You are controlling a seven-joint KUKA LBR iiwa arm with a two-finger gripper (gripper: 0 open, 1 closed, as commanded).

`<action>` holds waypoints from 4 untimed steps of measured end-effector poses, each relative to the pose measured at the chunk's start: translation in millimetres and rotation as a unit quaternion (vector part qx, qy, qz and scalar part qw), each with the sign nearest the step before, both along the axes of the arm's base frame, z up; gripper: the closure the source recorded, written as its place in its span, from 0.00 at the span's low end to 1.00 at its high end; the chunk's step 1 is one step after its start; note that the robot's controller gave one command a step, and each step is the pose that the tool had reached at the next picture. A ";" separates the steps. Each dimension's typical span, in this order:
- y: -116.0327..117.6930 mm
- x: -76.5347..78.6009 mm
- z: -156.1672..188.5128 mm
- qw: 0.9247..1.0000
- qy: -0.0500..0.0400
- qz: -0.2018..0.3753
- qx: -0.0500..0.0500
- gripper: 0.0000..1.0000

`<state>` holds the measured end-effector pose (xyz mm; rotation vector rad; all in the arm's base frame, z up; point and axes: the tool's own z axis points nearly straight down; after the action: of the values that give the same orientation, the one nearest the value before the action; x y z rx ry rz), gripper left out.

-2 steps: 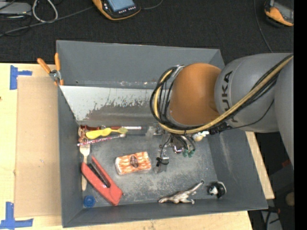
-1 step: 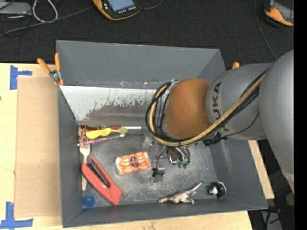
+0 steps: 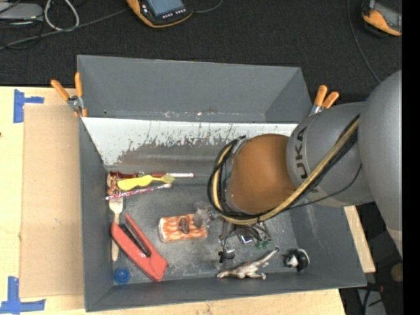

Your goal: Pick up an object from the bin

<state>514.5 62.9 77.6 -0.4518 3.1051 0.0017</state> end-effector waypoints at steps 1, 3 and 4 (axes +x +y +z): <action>9.4 7.9 -4.4 0.998 0.004 -0.062 0.000 0.00; 14.8 45.9 -3.8 1.000 -0.001 0.009 0.001 1.00; 24.8 39.6 65.9 1.000 0.003 0.030 0.000 1.00</action>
Offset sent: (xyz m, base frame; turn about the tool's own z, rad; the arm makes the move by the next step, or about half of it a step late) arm 0.0445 0.0142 -0.0050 -0.0202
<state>554.1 87.7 143.5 -0.5460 3.0954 0.0040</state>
